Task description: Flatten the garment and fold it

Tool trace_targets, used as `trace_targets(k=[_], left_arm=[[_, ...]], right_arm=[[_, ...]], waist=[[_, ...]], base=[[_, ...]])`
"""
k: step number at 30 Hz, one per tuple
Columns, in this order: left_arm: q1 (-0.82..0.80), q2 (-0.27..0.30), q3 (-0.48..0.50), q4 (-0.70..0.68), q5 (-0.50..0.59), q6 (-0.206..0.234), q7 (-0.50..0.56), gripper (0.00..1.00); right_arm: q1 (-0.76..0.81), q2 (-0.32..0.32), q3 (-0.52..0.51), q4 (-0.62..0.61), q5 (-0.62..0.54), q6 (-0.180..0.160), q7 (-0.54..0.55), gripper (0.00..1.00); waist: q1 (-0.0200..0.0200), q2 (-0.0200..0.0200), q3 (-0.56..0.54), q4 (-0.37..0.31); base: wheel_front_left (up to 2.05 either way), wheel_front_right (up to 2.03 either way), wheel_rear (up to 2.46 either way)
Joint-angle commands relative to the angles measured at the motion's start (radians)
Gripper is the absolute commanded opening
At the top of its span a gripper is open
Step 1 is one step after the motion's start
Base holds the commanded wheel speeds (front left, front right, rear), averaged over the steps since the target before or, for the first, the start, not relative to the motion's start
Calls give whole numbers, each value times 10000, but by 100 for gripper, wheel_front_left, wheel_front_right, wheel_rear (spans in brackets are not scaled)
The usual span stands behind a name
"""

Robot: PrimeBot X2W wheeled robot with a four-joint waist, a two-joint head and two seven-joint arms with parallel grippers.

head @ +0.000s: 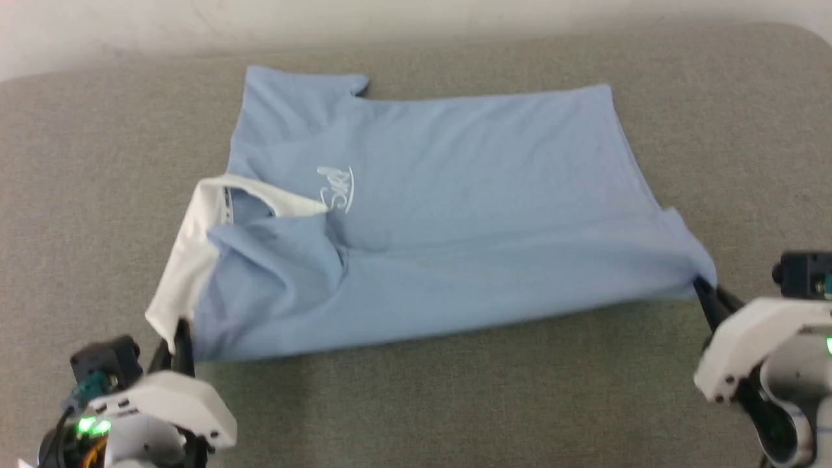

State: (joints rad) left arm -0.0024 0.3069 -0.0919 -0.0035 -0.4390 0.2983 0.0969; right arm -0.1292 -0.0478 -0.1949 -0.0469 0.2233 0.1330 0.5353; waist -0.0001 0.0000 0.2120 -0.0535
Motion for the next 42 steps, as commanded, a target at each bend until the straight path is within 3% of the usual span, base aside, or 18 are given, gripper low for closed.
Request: trace_targets(k=[1,9,21,22,23,24,29,34,42], left_arm=[[327,111,41,-158,81,159,117,0],[1429,-170,-315,-762,-181,420,958,0],[689,-361,-699,698,-487,-179,841,3],[678,-377,-698,776,-520,-214,796,38],[684,-390,-695,833,-547,-238,752,79],[705,-412,-673,862,-592,-253,701,100],[964,-343,-444,783,-580,-207,154,100],[776,-127,-264,435,-269,-373,-963,100],[-1078,866,-439,238,676,-1250,-2370,100]], right_arm=[[346,-24,-189,-171,-10,-23,130,0],[1748,-24,-539,-260,180,-23,1034,0],[1285,-24,-174,2284,477,-23,-137,0],[1263,-24,-149,2325,514,-23,-275,29],[1257,-24,-95,2330,536,-23,-411,79],[1264,-24,-58,2329,576,-23,-542,100],[1351,-24,172,1910,642,-23,-1553,100],[1285,-24,608,1071,369,-23,-3289,100],[817,-369,1778,380,-253,-23,-6351,100]], waist=[[1,0,-174,96],[1,0,-75,154],[1,0,275,66],[1,0,241,51],[1,0,197,35],[1,0,142,20],[1,0,-225,-134],[1,0,-316,-266],[1,0,135,-542]], base=[[0,0,0],[0,0,0],[0,0,0],[0,0,0],[0,0,0],[0,0,0],[0,0,0],[0,0,0],[0,0,0]])
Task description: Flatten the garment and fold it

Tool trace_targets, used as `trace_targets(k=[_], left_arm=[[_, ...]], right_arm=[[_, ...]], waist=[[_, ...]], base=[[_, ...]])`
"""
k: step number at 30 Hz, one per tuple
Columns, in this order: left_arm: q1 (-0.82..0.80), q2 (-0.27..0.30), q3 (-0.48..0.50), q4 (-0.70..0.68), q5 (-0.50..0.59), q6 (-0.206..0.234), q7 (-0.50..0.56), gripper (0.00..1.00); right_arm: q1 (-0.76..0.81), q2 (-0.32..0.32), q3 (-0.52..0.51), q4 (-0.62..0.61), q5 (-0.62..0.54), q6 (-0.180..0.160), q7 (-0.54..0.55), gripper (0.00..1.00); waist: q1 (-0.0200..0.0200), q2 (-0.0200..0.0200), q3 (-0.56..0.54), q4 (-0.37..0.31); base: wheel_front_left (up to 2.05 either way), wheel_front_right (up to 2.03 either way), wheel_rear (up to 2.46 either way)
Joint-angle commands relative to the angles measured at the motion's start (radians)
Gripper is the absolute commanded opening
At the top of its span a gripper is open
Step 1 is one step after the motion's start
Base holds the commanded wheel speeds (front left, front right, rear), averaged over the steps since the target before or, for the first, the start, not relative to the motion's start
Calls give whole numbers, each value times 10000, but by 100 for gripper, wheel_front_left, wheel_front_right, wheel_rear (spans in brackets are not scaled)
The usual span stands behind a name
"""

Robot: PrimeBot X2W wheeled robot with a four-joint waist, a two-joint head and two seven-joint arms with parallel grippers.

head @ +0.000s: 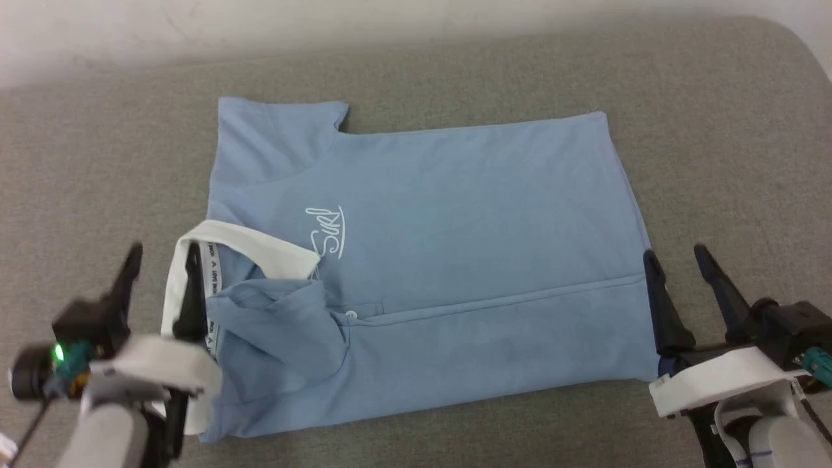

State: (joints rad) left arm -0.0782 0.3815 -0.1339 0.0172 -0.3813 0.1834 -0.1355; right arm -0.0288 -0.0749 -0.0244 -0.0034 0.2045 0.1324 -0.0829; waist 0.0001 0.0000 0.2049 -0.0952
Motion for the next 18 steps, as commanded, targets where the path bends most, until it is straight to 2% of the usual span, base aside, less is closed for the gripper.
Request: trace_targets(k=[1,6,11,14,18], left_arm=[[-665,242,-60,126,133,-242,6,100],[-2845,781,-328,486,193,-935,893,100],[-5312,1195,-410,1377,-293,-1521,2963,100],[-6771,1286,-344,1899,-639,-1499,4407,100],[-8222,1440,-192,2512,-930,-1065,6300,100]], right_arm=[[-288,-186,204,-71,-72,-17,-406,100],[-899,-404,671,-294,-52,-17,-956,100],[-1578,-408,795,-481,123,-17,-1018,100],[-1922,-418,871,-556,212,-17,-1000,100],[-2312,-377,1146,-686,307,-17,-1035,100]], waist=[[-1,0,318,-176],[-1,0,1203,-494],[-1,0,2254,-870],[-1,0,2834,-1106],[-1,0,3434,-1508]], base=[[0,0,0],[0,0,0],[0,0,0],[0,0,0],[0,0,0]])
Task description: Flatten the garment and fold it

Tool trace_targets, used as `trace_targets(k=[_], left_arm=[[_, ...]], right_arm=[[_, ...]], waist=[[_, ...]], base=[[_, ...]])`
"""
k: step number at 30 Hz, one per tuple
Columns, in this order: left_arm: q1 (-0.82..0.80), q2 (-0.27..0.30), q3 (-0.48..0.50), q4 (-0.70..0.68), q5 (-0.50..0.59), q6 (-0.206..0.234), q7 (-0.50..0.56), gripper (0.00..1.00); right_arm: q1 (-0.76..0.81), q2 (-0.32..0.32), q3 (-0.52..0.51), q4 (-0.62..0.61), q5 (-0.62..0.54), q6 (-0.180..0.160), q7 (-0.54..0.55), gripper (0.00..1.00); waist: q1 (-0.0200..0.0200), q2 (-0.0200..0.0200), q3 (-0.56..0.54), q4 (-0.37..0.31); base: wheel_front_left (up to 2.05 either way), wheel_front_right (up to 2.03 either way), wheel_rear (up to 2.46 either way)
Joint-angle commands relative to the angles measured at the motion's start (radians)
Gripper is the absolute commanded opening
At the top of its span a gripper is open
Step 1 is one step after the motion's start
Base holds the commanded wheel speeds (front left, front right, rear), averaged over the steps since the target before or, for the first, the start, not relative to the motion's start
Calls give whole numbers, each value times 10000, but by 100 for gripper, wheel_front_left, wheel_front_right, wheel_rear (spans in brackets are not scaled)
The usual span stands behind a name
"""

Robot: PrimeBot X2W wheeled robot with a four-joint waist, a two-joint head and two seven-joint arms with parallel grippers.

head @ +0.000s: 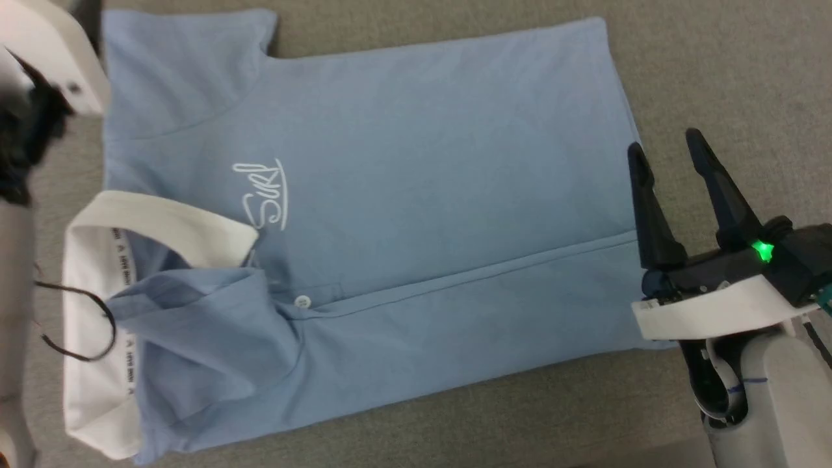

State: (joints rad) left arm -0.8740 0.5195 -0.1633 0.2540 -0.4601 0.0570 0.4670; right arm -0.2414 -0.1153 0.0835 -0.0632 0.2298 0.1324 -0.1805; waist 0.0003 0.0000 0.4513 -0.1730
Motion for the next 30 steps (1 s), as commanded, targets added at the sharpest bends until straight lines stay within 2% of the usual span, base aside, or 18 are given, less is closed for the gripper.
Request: trace_targets(k=[1,6,7,14,18,21,23,24,30], left_arm=[[-521,118,133,281,-152,372,702,100],[-1238,642,221,634,-15,1205,2707,100],[-1238,642,221,634,-15,1205,2707,100],[-1321,1284,417,28,54,2180,4850,100],[-1130,1771,394,-443,290,2453,5542,100],[-928,1922,381,-738,311,2610,5972,100],[-799,1926,393,-947,235,2696,6218,22],[-750,1922,379,-1064,208,2701,6282,0],[-623,1878,333,-1507,164,2596,5966,0]], right_arm=[[-254,40,127,-112,73,-17,-72,100],[-494,92,451,-190,184,-17,-151,100],[-494,92,451,-190,184,-17,-151,100],[-478,224,522,-242,357,-17,-301,100],[-528,277,617,-174,402,-17,-392,100],[-579,304,656,-137,408,-17,-439,100],[-626,285,686,-117,396,-17,-453,100],[-657,259,697,-111,386,-17,-453,100],[-1408,-182,859,-246,116,-17,-238,100]], waist=[[-3,0,1075,-819],[-3,0,1498,-1323],[-3,0,1498,-1323],[-3,0,2010,-1703],[-3,0,2150,-1787],[-3,0,2190,-1794],[-3,0,2197,-1769],[-3,0,2197,-1741],[-3,0,2160,-1568]], base=[[0,0,0],[0,0,0],[0,0,0],[0,0,0],[0,0,0],[0,0,0],[0,0,0],[0,0,0],[0,0,0]])
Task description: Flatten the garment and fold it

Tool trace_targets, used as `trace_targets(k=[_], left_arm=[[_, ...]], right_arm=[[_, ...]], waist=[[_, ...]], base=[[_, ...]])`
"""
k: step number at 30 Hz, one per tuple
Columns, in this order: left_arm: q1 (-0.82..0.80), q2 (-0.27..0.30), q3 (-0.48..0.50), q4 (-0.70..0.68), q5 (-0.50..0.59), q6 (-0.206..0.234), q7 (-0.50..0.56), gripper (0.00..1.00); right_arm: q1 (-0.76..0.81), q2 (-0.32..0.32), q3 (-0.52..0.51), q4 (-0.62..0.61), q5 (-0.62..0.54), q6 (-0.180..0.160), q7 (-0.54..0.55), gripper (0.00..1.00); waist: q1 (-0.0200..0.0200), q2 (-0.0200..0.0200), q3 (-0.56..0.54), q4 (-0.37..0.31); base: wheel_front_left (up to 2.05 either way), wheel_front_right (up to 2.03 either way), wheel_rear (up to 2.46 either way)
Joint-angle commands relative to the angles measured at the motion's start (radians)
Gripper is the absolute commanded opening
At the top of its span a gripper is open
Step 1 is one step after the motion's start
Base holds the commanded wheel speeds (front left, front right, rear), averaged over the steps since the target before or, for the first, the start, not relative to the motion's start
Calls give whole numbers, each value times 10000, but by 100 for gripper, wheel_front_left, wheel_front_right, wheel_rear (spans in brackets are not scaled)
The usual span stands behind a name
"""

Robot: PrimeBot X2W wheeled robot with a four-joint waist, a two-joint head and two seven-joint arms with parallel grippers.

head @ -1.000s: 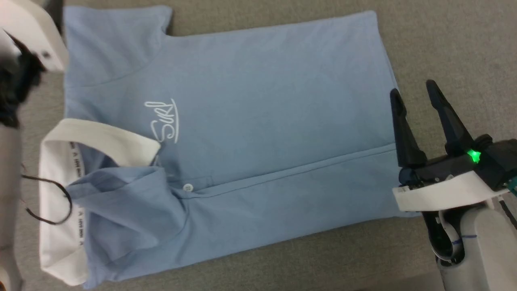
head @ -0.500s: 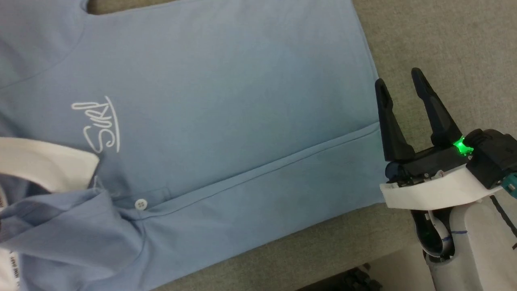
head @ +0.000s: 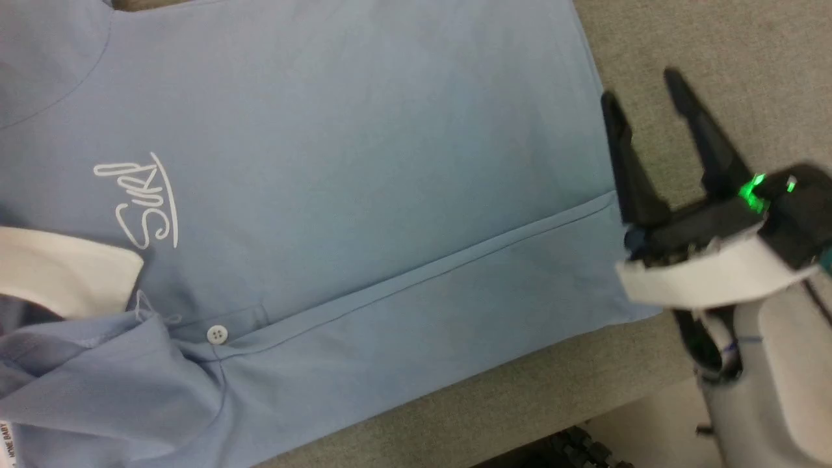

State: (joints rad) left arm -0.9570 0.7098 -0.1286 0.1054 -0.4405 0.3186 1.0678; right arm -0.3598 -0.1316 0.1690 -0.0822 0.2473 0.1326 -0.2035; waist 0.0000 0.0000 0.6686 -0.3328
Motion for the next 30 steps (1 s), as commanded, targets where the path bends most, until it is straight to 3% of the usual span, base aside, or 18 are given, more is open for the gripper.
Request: trace_targets(k=[1,7,14,18,24,25,26,28,29,30], left_arm=[[204,-32,-17,-57,-31,-54,-155,0],[60,-333,-209,-18,-113,-348,-809,0],[-331,-874,-543,250,-284,-737,-1429,0],[-571,-1121,-747,441,-345,-951,-1667,0],[-681,-1191,-862,744,-429,-1219,-1957,0],[-681,-1179,-865,791,-439,-1249,-1992,0],[-682,-1181,-869,835,-454,-1273,-2028,0],[-679,-1200,-869,925,-494,-1303,-2096,0],[-671,-1213,-873,970,-509,-1322,-2148,0],[-658,-1226,-877,1007,-515,-1349,-2241,0]], right_arm=[[-517,-86,5,-78,-116,-19,82,100],[-2984,31,-325,921,-263,-19,1623,100],[-5962,633,-1336,4386,-279,-19,5345,100],[-7005,764,-1863,5961,-489,-19,7125,100],[-7788,804,-2134,7315,-981,-19,8603,100],[-7864,807,-2165,7462,-1093,-19,8772,91],[-7924,808,-2145,7605,-1186,-19,8972,46],[-8008,810,-2110,7816,-1400,-19,9410,11],[-8026,810,-2088,7859,-1534,-19,9592,0],[-8031,811,-2087,7860,-1584,-19,9721,0]], waist=[[0,0,-23,67],[0,0,-93,448],[0,0,-57,957],[0,0,43,1234],[0,0,104,1404],[0,0,100,1409],[0,0,91,1418],[0,0,58,1426],[0,0,26,1429],[0,0,-17,1432]], base=[[0,0,0],[0,0,0],[0,0,0],[0,0,0],[0,0,0],[0,0,0],[0,0,0],[0,0,0],[0,0,0],[0,0,0]])
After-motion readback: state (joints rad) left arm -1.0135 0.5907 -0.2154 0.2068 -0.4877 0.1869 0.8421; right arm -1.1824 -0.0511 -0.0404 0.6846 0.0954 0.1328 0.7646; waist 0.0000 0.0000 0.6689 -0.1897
